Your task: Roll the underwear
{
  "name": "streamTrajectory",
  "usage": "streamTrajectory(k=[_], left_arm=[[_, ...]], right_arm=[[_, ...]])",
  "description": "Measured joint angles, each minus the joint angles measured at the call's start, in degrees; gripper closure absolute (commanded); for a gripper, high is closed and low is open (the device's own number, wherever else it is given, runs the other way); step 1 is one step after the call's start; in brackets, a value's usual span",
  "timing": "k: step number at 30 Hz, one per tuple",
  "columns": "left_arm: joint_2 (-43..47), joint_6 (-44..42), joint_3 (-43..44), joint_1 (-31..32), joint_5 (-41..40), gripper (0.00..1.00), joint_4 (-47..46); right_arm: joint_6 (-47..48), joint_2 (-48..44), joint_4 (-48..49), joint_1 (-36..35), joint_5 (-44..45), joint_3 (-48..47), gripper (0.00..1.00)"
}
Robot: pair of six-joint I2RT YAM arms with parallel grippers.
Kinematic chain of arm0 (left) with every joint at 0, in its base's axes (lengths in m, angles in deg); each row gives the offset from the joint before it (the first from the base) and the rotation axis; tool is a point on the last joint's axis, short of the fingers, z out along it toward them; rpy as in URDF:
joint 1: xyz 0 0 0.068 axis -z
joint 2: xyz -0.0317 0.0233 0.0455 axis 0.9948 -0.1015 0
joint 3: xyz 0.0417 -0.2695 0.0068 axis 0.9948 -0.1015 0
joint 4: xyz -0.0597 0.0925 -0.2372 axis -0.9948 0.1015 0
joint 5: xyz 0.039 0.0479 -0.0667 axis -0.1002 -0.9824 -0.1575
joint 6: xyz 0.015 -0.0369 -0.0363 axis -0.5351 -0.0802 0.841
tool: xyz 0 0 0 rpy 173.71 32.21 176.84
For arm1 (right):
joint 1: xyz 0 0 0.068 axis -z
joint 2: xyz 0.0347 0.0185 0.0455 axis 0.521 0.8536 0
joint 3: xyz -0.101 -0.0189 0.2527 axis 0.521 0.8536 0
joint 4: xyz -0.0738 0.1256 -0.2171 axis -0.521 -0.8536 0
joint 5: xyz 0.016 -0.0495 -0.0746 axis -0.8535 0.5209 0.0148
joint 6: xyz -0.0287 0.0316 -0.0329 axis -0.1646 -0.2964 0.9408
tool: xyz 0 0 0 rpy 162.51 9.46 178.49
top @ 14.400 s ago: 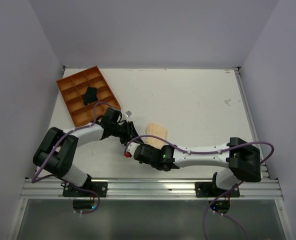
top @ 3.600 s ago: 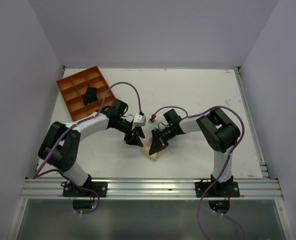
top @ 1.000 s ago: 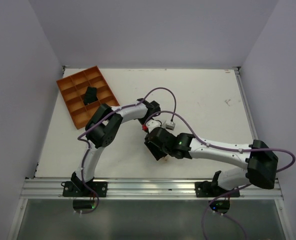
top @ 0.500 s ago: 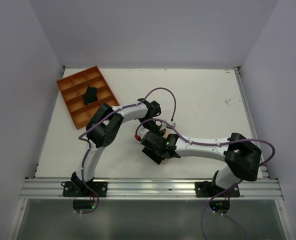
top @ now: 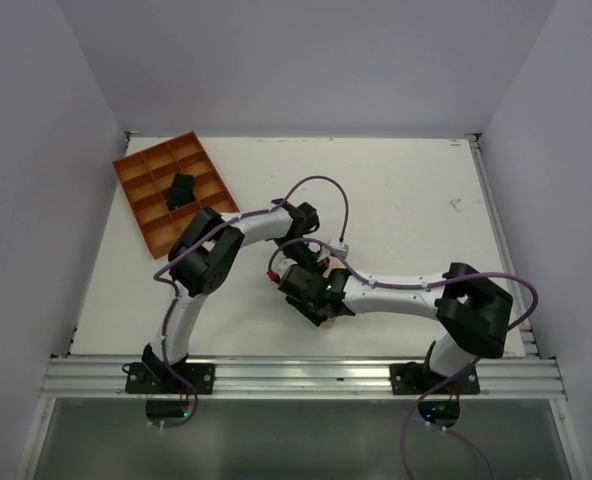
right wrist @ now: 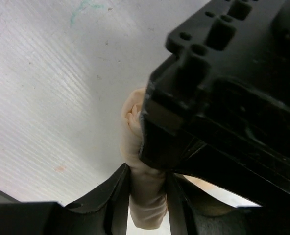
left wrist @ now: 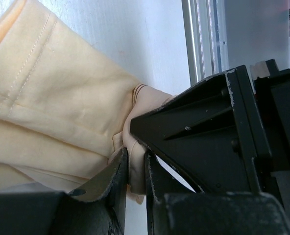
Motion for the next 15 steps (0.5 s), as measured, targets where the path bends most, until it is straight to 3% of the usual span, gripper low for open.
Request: streamTrajectory(k=[1, 2, 10, 15], left_arm=[[0.4, 0.4, -0.8, -0.2, 0.2, 0.78, -0.9], [0.9, 0.4, -1.5, -0.3, 0.6, 0.63, -1.6], [7.6, 7.0, -12.8, -4.1, 2.2, 0.63, -14.0], [9.5, 9.8, -14.4, -7.6, 0.7, 0.62, -15.7]], right_arm=[[-0.5, -0.1, 0.3, 0.0, 0.0, 0.2, 0.88], [-0.9, -0.3, 0.8, 0.0, 0.0, 0.6, 0.89], [-5.2, -5.3, 10.5, 3.6, -6.6, 7.1, 0.93], [-6.6, -6.1, 15.6, 7.0, -10.7, 9.1, 0.94]])
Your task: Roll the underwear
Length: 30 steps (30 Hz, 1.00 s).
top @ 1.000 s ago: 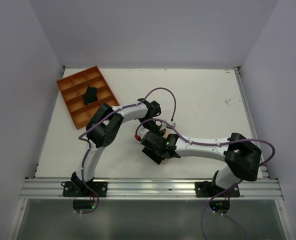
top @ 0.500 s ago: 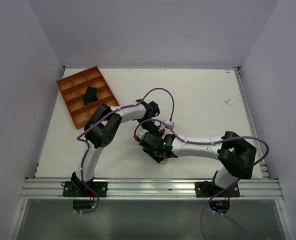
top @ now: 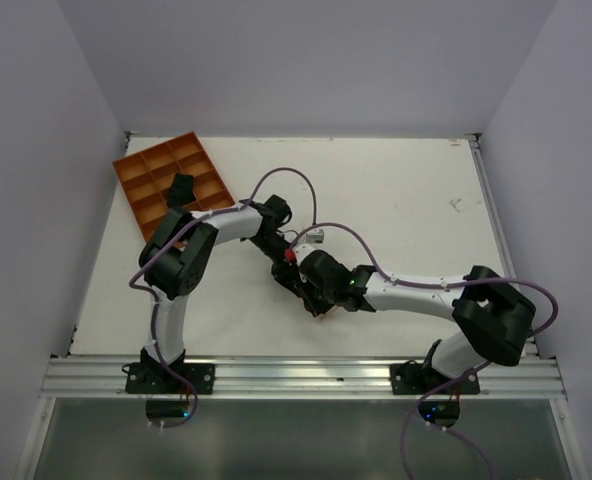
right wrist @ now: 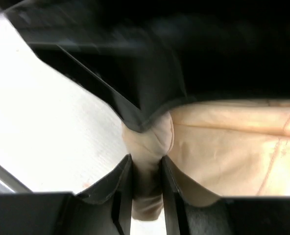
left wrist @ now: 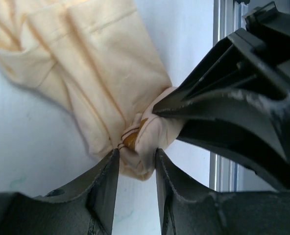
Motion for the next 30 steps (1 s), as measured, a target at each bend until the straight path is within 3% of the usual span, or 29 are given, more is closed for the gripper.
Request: streamTrajectory(k=[10, 16, 25, 27, 30], left_arm=[[3.7, 1.4, -2.0, -6.0, -4.5, 0.63, -1.2], [7.4, 7.2, -5.4, -9.1, -10.5, 0.63, -5.8], [27.4, 20.6, -14.8, -13.4, -30.1, 0.60, -23.5], [32.6, 22.4, -15.9, -13.4, -33.9, 0.51, -28.9], [37.8, 25.2, -15.5, -13.4, -36.5, 0.51, -36.8]], right_arm=[[-3.2, -0.1, 3.0, 2.5, -3.3, 1.6, 0.96], [-5.7, -1.1, 5.2, 3.3, -3.9, 3.3, 0.97], [-13.7, -2.8, 18.4, 9.0, -11.7, 10.9, 0.97], [-15.1, -3.1, 22.1, 10.1, -13.6, 13.0, 0.97], [-16.5, -3.5, 28.4, 11.2, -16.0, 16.5, 0.97]])
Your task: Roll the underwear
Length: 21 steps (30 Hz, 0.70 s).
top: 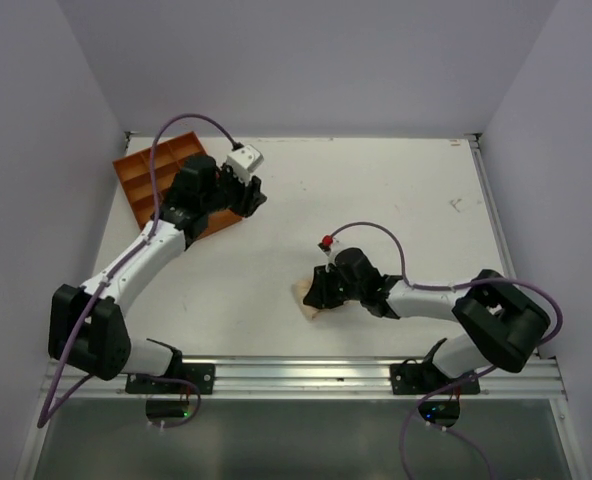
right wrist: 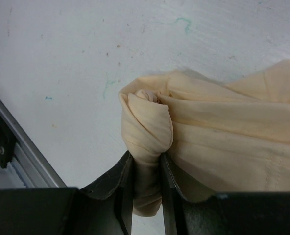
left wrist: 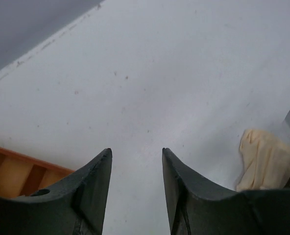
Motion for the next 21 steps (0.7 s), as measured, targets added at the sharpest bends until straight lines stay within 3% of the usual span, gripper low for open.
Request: streamTrajectory(k=[3, 8, 14, 21], left_arm=[[-0.3, 4.3, 3.5, -0.1, 1.1, 0.51, -3.9], [-11.0, 3.8, 10.9, -0.8, 11.8, 0.48, -0.4], [-11.0, -1.6, 1.4, 0.9, 18.3, 0.49, 5.8], [-9.0, -11.6, -4.2, 4.6, 26.0, 0.45, 12.4]], right_arm=[[-1.8, 0.7, 6.8, 0.7, -2.7, 3.0, 0.97], [-8.0, 4.9, 22.3, 1.1, -8.4, 8.7, 0.96], [-13.2, 10.4, 34.2, 1.8, -14.8, 11.6, 0.95], [-15.8, 13.7, 39.1, 2.7, -19.4, 12.4, 0.95]])
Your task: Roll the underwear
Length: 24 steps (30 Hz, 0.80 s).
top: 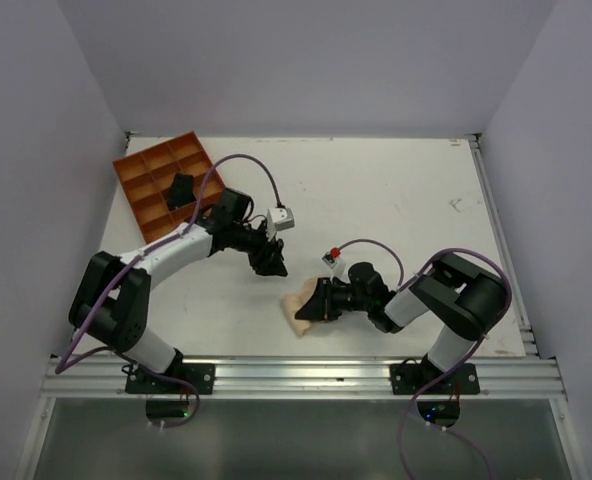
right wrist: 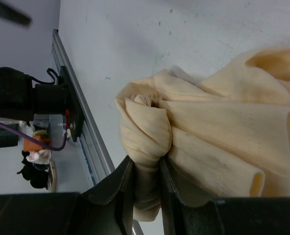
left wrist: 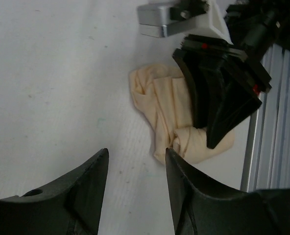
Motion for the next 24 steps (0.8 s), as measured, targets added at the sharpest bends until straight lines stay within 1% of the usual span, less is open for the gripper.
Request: streamTrajectory(k=[5, 8, 13, 17, 19, 22, 23, 24], left_arm=[[-1.5, -5.1, -0.7, 5.6, 3.8, 0.45, 4.2], [-4.3, -6.7, -0.6, 6.4, 5.8, 0.44, 6.0], [-9.5, -7.8, 0.0, 8.0, 4.6, 0.40, 8.4], [-11.8, -8.5, 1.0, 10.2, 4.5, 0.41, 9.3], [-12.5, -8.7, 1.4, 11.0, 4.0, 0.43, 9.6], [-13.6, -8.8, 2.0, 11.8, 3.8, 0.54, 10.1], [-14.0, -8.8, 2.3, 11.8, 3.9, 0.61, 10.3], [-14.5, -8.8, 2.8, 11.9, 4.1, 0.66, 10.8]], right_arm=[[-1.0, 1.4, 1.6, 0.5, -2.0, 0.2, 0.93], [-1.2, 1.7, 2.0, 0.5, -2.5, 0.2, 0.93], [-1.5, 2.5, 2.6, 0.9, -3.7, 0.2, 0.92], [-1.6, 2.7, 2.8, 1.2, -4.2, 0.2, 0.92], [-1.6, 2.7, 2.8, 1.3, -4.6, 0.2, 0.92], [-1.6, 2.9, 2.7, 1.3, -5.1, 0.1, 0.90], [-1.7, 2.9, 2.7, 1.4, -5.2, 0.1, 0.88], [-1.7, 2.9, 2.6, 1.4, -5.3, 0.0, 0.87]])
